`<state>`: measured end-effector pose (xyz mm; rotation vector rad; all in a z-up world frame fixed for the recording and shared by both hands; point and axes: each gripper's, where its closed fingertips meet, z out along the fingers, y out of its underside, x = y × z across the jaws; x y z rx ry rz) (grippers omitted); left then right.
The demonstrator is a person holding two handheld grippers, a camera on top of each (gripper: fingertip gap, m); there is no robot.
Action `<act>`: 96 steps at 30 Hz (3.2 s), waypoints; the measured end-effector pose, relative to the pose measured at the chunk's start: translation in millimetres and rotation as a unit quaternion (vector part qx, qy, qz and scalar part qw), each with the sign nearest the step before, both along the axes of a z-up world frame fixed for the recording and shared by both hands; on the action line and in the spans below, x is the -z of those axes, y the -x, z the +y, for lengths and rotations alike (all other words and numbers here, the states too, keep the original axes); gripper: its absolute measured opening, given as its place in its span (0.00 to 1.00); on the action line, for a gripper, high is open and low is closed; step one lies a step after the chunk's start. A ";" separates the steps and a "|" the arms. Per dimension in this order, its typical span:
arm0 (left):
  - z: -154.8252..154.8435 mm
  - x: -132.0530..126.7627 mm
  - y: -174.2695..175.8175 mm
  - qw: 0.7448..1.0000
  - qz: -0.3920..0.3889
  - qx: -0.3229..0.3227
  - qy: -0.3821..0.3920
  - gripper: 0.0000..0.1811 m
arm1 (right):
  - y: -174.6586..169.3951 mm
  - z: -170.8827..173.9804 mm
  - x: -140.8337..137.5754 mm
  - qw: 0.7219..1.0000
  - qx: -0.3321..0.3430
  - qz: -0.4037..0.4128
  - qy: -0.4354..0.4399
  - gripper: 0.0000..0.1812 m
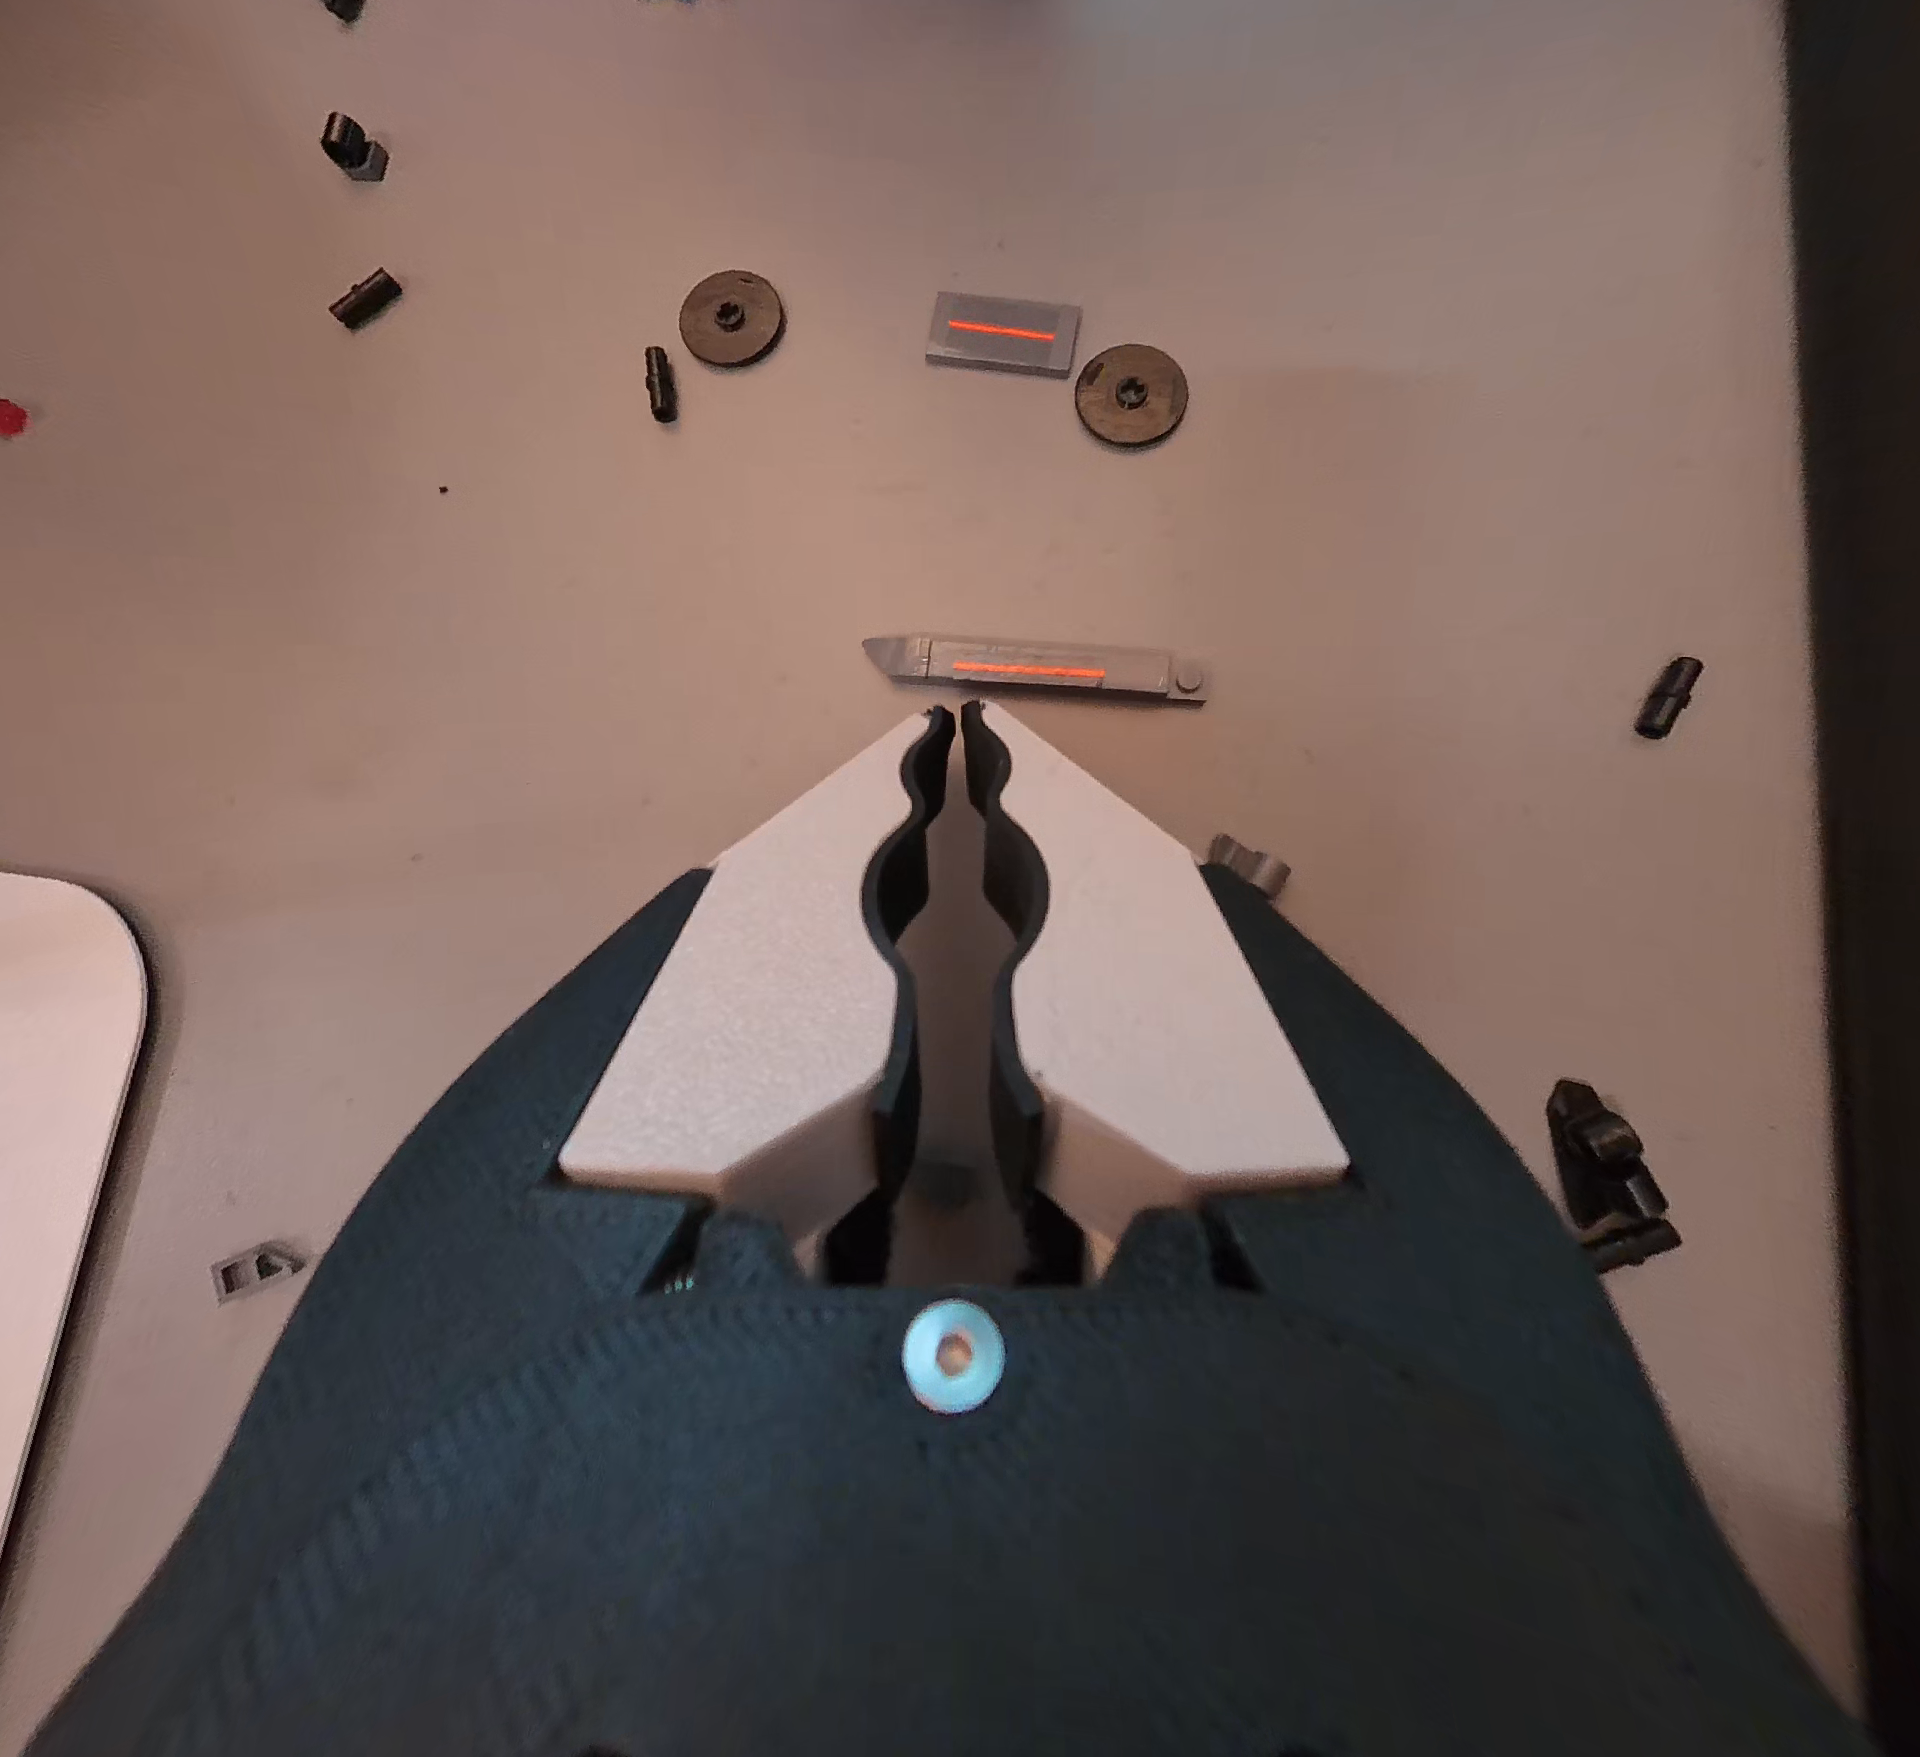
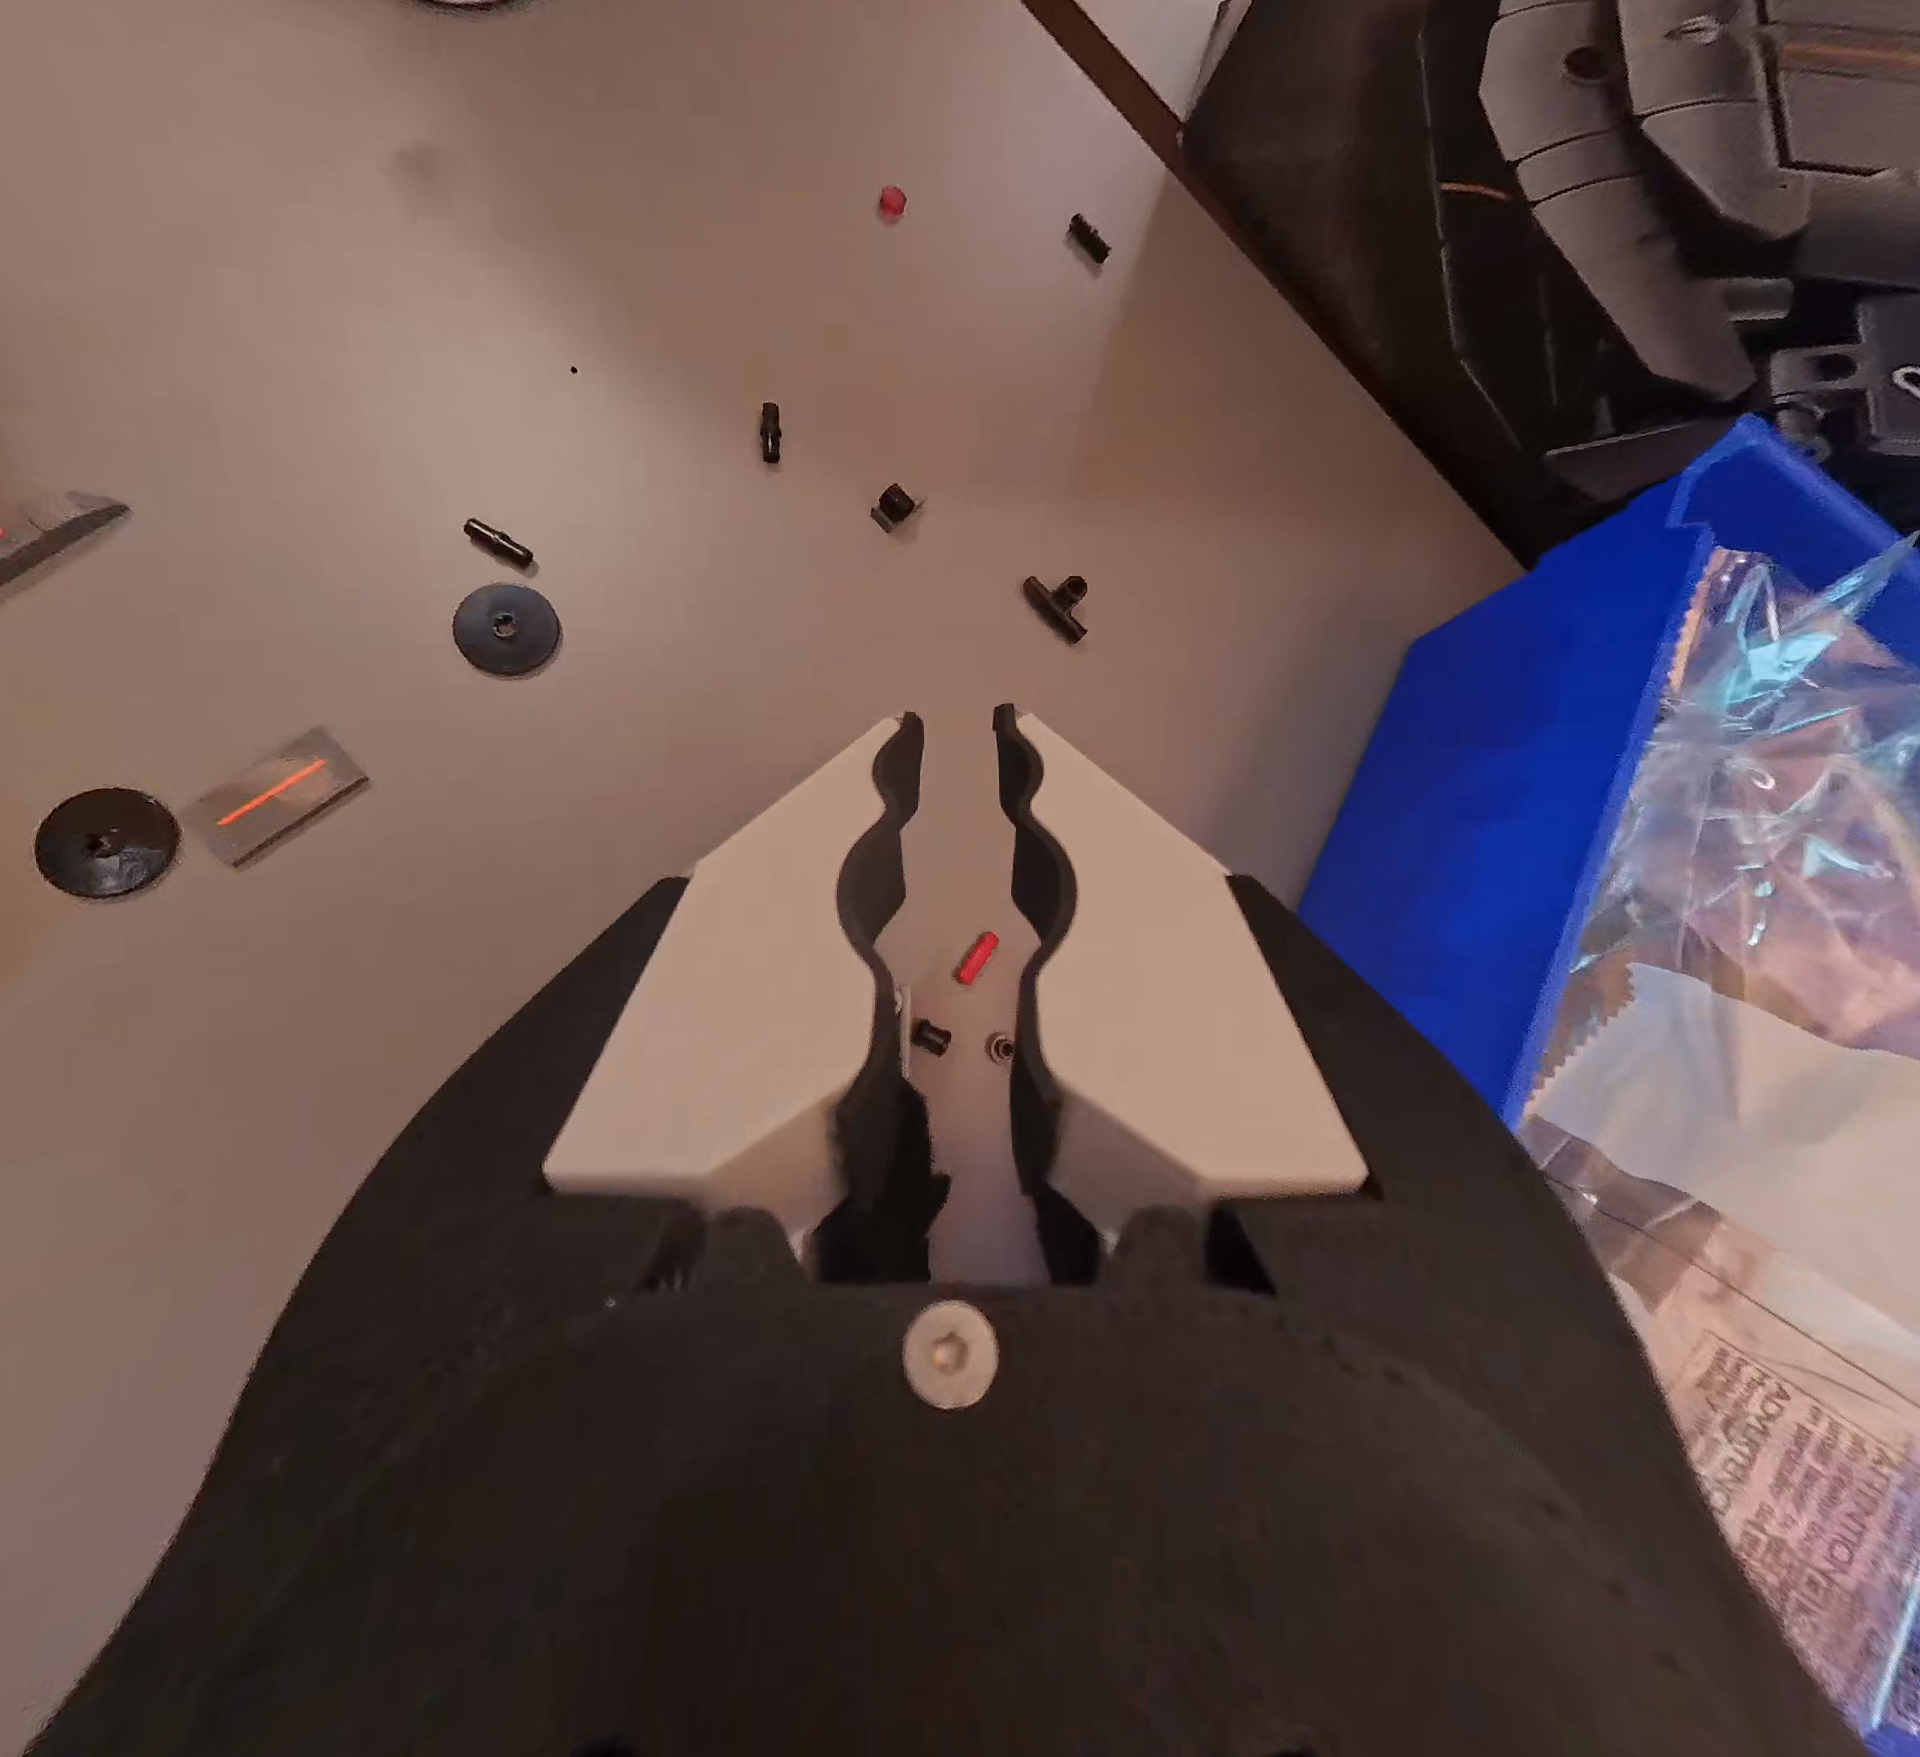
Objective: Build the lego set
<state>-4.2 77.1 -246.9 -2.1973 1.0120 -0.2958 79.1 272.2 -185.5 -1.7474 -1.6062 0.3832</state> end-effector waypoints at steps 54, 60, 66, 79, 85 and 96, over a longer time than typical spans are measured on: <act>21.4 -63.5 66.0 0.980 -0.046 -0.149 -0.123 0.00 | 0.6 0.1 -17.6 0.999 -0.005 0.043 -0.013 0.03; 17.2 -110.8 117.7 0.944 -0.080 -0.240 -0.210 0.01 | 0.7 0.3 -16.7 0.999 -0.006 0.042 -0.013 0.03; 6.8 -133.0 145.4 0.921 -0.107 -0.282 -0.248 0.00 | 1.6 0.1 -13.8 0.999 -0.007 0.037 -0.013 0.04; 0.9 -141.4 158.2 0.912 -0.087 -0.299 -0.268 0.01 | 1.9 0.0 -9.9 0.999 -0.009 0.029 -0.014 0.05; -2.8 -113.1 171.1 0.928 -0.057 -0.311 -0.198 0.04 | 2.5 -0.7 -8.5 1.000 -0.010 0.026 -0.013 0.05; -3.8 -73.7 162.6 0.953 0.017 -0.278 -0.119 0.06 | 3.3 -1.8 -4.2 1.000 -0.015 0.019 -0.010 0.05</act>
